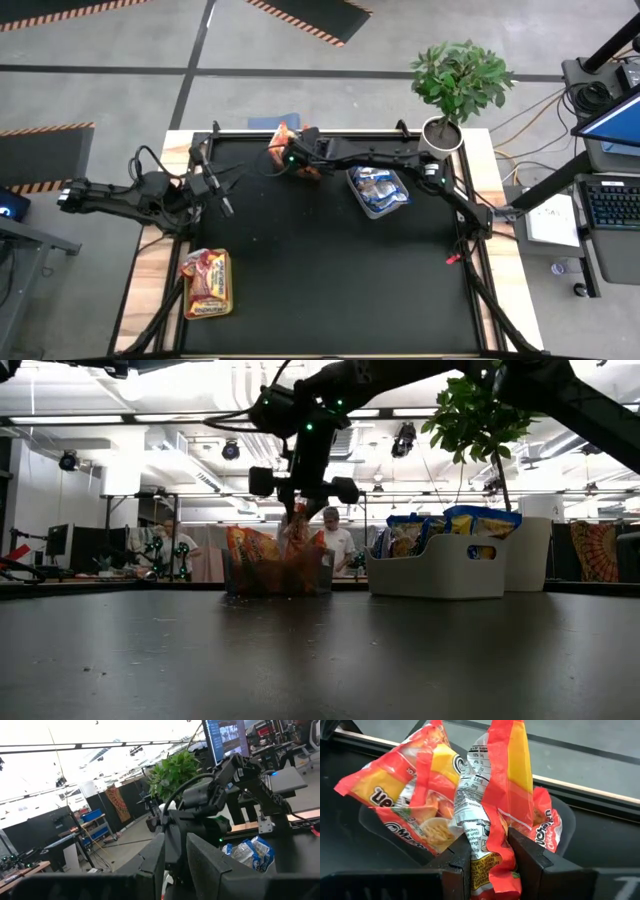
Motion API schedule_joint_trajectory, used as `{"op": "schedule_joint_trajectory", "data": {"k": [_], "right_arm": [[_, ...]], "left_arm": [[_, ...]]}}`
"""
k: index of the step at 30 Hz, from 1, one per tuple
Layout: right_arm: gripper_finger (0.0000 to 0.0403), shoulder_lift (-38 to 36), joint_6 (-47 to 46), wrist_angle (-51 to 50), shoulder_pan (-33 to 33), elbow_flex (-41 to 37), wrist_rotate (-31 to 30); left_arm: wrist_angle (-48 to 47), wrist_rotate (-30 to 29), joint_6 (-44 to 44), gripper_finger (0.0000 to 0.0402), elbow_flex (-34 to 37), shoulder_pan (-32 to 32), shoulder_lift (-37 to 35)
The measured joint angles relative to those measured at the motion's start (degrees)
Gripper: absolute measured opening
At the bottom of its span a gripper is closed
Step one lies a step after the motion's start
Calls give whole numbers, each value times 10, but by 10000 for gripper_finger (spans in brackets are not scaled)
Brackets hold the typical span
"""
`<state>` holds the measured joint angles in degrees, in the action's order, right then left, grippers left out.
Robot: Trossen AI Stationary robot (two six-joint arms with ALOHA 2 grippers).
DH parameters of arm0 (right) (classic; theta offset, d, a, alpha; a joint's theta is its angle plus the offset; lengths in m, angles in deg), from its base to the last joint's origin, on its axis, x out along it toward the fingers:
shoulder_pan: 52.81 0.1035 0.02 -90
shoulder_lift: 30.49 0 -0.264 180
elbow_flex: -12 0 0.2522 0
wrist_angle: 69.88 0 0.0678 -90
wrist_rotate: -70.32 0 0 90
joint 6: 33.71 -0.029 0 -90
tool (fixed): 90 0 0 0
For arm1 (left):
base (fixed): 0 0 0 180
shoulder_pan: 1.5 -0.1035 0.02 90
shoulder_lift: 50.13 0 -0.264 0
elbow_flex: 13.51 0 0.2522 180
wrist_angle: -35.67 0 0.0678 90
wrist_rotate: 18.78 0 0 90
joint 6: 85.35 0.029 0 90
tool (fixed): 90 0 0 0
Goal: Sort Maruchan noodles
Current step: Put the orange noodle pack into the black bin
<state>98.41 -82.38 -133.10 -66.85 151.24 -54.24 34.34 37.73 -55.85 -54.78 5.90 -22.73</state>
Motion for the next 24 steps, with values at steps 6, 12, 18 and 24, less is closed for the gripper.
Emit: {"op": "schedule_joint_trajectory", "data": {"k": [6, 12, 18, 24], "right_arm": [[93, 0, 3, 54, 0, -38, -4], [93, -1, 3, 78, 0, -63, -7], [101, -1, 29, 78, 0, -53, 1], [147, 0, 51, 77, 0, -41, 5]], "left_arm": [[0, 0, 0, 64, 0, 0, 0], [0, 0, 0, 64, 0, 0, 0], [0, 0, 0, 64, 0, 0, 0], [0, 0, 0, 64, 0, 0, 0]]}}
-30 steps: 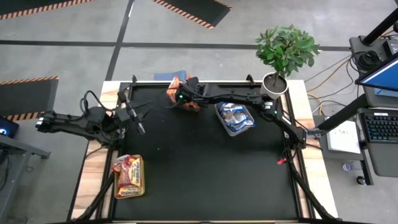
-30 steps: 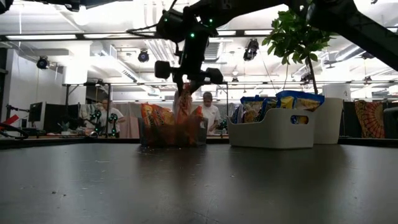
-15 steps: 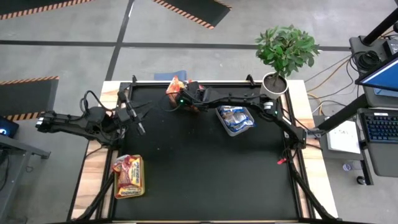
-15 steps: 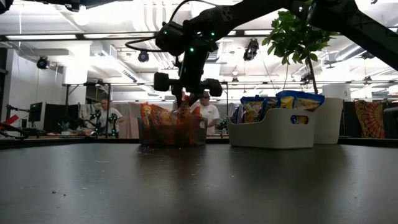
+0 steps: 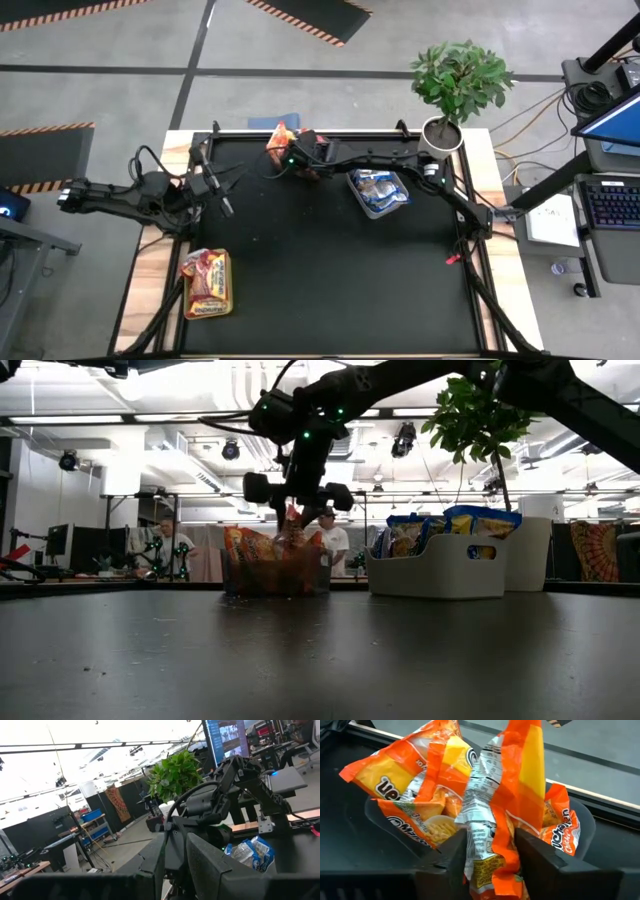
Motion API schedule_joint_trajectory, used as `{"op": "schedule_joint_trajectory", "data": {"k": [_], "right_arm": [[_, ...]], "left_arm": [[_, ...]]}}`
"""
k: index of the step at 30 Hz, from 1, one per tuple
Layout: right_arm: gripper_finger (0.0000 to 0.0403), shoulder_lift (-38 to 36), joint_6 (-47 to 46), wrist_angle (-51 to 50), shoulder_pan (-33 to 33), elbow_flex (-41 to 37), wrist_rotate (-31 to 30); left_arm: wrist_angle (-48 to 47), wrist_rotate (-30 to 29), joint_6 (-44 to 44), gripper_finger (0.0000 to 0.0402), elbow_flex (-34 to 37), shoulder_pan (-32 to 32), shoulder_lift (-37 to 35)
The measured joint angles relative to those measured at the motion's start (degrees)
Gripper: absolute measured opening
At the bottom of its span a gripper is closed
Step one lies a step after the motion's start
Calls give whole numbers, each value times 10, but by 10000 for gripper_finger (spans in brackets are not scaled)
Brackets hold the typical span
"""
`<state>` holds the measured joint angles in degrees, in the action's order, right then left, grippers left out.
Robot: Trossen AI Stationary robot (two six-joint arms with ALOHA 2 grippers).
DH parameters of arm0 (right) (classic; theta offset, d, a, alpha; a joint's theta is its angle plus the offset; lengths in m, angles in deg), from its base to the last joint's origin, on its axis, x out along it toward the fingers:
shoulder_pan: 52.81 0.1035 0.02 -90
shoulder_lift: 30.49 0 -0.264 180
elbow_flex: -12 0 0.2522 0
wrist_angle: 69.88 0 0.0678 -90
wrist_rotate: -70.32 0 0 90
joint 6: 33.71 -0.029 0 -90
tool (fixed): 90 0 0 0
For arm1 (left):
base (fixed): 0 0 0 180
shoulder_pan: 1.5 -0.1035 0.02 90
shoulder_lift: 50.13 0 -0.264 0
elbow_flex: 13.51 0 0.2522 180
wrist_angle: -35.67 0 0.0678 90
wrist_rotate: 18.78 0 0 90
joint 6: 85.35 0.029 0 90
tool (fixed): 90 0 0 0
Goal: Sort Maruchan noodles
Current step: Put the orange noodle pack into the black bin
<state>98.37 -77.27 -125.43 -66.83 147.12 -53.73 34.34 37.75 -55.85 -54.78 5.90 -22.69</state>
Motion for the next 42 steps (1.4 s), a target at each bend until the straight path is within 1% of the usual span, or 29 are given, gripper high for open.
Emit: {"op": "schedule_joint_trajectory", "data": {"k": [6, 8, 11, 13, 15, 18, 22, 25, 27, 31, 42], "right_arm": [[194, -10, 8, -12, -3, 1, -1], [203, -20, 11, -25, -5, 1, -3], [205, -32, 13, -24, -8, 1, -7], [195, -34, 21, -17, -10, 2, -10], [176, -34, 30, -5, -14, 2, -9], [134, -31, 39, 16, -21, 2, -6], [73, -15, 47, 20, -28, 2, -6], [38, -4, 60, 26, -29, 2, -9], [22, 4, 70, 35, -29, 2, -13], [11, 17, 72, 47, -30, 3, -15], [9, 36, 81, 47, -29, 3, -12]], "left_arm": [[0, 0, 0, 64, 0, 0, 0], [0, 0, 0, 64, 0, 0, 0], [0, 0, 0, 64, 0, 0, 0], [0, 0, 0, 64, 0, 0, -1], [0, 0, 0, 64, 0, 0, -1], [0, 0, 0, 64, 0, 0, -1], [0, 0, 1, 64, 0, 0, -1], [0, 0, 5, 64, 0, 0, -1], [0, 0, 5, 64, 0, 0, -1], [0, 0, 5, 64, 0, 0, -1], [0, 0, 5, 64, 0, 0, 0]]}}
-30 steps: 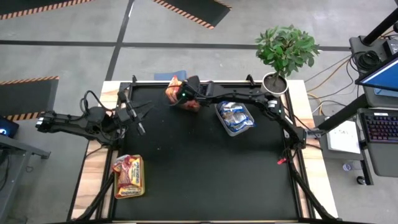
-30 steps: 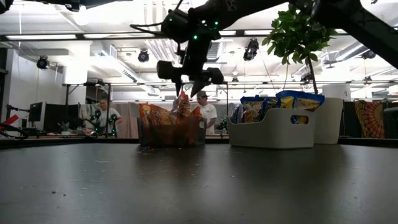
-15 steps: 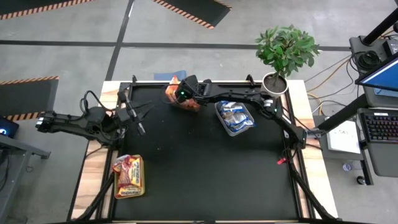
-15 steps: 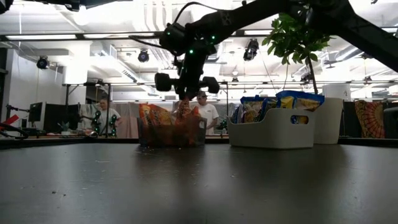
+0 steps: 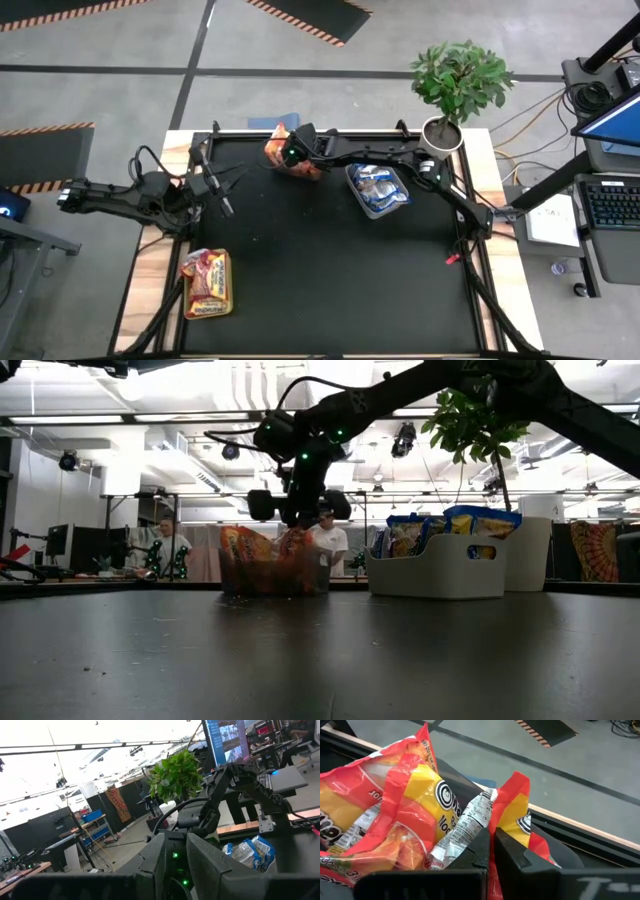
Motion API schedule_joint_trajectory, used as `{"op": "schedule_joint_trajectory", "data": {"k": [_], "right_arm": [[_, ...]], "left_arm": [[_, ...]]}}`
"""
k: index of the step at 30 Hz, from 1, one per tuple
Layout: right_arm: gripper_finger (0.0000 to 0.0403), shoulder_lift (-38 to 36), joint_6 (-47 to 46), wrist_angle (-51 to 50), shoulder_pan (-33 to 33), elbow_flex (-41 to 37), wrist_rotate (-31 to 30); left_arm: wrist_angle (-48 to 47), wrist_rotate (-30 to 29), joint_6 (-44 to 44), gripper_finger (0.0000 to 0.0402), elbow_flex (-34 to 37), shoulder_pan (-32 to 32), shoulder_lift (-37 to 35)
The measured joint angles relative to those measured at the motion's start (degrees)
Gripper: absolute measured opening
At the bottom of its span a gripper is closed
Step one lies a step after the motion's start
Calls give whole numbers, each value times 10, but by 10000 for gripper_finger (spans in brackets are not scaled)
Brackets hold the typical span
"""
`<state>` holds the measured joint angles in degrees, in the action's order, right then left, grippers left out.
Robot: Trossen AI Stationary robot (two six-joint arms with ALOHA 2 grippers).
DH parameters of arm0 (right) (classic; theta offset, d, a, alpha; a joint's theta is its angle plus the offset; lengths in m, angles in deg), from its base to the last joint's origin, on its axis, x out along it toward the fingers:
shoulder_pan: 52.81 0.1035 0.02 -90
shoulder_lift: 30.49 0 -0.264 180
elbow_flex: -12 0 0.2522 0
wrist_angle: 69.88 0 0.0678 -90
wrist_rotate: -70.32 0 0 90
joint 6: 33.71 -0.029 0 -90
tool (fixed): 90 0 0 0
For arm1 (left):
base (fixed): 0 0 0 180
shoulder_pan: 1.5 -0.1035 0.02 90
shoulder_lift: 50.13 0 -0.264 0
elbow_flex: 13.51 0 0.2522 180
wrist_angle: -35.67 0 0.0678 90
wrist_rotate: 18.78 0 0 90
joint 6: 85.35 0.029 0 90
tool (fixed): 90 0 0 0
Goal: Sort Maruchan noodles
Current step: Put the orange noodle pack into the black bin
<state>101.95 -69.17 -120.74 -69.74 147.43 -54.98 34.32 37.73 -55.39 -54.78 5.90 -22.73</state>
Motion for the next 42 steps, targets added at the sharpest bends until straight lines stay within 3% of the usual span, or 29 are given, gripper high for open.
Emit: {"op": "schedule_joint_trajectory", "data": {"k": [7, 19, 25, 42], "right_arm": [[9, 0, 3, 19, 4, -1, 24], [9, -6, 61, 20, 18, 17, -7], [9, -22, 61, 14, 25, 22, -17], [9, 19, 34, 25, 21, 1, -24]], "left_arm": [[0, 0, 0, 64, 0, 0, 0], [-2, 0, 0, 64, 0, 0, 1], [-2, 0, 6, 64, 0, 0, 1], [-1, 0, 6, 64, 0, 0, 2]]}}
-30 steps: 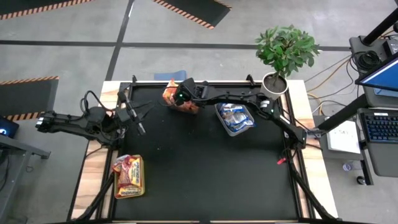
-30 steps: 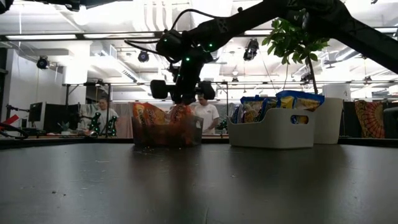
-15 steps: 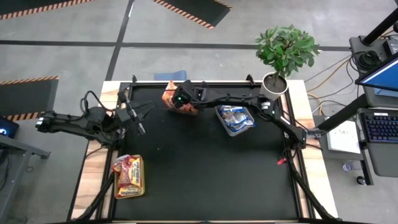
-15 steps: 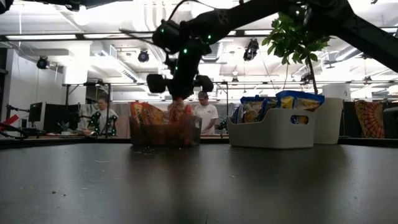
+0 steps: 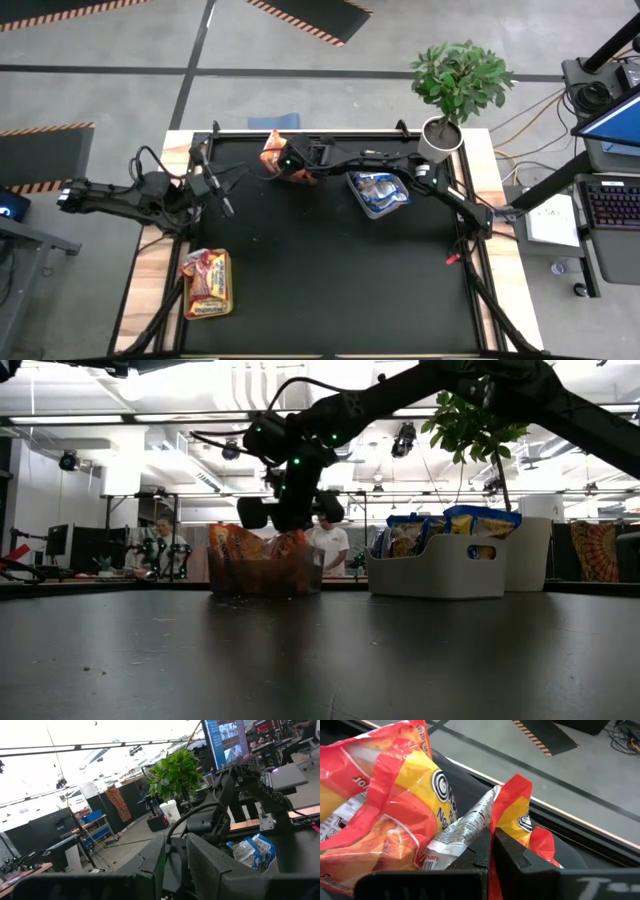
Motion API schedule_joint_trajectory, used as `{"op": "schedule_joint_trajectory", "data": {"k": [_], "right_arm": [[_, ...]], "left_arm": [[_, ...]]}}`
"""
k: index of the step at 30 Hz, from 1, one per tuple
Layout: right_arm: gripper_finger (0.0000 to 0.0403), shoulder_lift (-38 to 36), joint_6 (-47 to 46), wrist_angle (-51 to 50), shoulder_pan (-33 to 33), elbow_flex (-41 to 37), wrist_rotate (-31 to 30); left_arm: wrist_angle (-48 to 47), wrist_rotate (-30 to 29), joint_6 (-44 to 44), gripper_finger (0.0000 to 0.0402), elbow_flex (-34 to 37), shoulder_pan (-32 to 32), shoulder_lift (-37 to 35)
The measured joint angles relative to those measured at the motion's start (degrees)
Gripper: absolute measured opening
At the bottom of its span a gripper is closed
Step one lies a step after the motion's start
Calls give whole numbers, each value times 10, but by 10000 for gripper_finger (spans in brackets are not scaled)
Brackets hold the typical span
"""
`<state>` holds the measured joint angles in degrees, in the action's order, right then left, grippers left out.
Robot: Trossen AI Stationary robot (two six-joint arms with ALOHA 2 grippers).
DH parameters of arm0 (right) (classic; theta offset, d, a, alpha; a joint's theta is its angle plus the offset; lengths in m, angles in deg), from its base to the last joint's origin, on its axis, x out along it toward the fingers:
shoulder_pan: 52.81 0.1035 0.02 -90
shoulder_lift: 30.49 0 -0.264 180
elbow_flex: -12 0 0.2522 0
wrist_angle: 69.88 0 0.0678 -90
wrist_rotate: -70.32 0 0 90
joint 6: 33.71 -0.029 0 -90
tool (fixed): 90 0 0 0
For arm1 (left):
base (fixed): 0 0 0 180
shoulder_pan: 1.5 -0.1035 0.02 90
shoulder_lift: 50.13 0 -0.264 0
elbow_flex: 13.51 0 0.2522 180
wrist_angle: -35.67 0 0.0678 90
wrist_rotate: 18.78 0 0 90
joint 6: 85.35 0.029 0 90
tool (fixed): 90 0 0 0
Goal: Sort Maruchan noodles
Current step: Put the orange noodle pack into the black bin, then return to Home Position
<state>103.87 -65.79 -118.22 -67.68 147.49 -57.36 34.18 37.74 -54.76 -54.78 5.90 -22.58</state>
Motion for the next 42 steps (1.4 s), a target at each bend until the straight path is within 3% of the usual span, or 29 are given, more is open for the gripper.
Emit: {"op": "schedule_joint_trajectory", "data": {"k": [21, 34, 42], "right_arm": [[11, -12, 48, -30, 1, 15, -2], [85, -38, 64, -38, 4, 16, -10], [109, -93, 160, -88, 48, -3, -14]], "left_arm": [[0, 0, -1, 64, 0, 0, 0], [-3, 0, -2, 64, 0, 0, 0], [-22, 0, 0, 64, 0, 0, -1]]}}
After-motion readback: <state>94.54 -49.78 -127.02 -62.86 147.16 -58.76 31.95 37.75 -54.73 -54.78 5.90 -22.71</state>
